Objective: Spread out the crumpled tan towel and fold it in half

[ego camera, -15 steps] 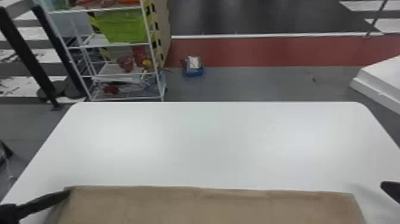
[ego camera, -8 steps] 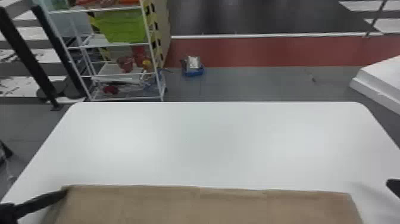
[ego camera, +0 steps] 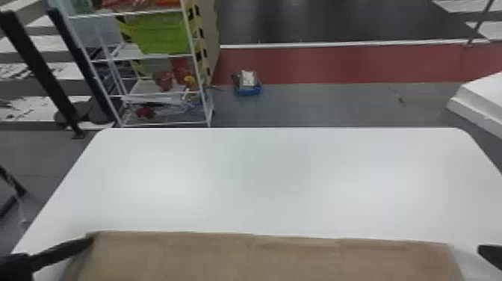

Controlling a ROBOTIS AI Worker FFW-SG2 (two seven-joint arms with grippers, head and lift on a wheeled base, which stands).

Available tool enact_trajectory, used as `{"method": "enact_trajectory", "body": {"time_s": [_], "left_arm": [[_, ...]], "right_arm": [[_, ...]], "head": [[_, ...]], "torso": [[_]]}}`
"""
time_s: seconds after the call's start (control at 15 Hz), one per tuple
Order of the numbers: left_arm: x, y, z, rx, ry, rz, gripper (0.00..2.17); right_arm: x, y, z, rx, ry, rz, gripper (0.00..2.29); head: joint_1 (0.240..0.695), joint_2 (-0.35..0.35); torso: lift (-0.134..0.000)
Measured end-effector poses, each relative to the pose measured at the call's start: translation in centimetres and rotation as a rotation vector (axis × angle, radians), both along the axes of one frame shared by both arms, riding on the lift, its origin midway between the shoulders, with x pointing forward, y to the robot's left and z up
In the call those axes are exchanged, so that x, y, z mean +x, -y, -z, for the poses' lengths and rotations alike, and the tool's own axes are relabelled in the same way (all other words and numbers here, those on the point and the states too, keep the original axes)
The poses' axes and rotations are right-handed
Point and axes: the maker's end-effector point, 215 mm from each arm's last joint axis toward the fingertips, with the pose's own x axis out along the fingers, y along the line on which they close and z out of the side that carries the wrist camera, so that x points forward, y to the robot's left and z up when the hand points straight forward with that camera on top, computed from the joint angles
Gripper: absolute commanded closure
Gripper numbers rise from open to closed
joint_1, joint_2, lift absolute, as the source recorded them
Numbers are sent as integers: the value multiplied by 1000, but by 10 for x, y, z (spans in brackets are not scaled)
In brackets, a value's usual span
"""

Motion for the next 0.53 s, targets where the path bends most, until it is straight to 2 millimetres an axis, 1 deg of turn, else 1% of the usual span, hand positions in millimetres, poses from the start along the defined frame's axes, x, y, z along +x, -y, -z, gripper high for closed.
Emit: {"method": "enact_trajectory", "body": {"time_s": [0.2, 0.53], "left_arm": [[0, 1, -1, -2, 4, 3, 1359], [-2, 2, -2, -1, 11, 12, 1359]], "right_arm": [[-5, -14, 0, 10, -31, -26, 886], [-6, -39, 11, -3, -70, -83, 886]], "head": [[695, 144], [695, 179]], "torso": [[-124], [-124]]}}
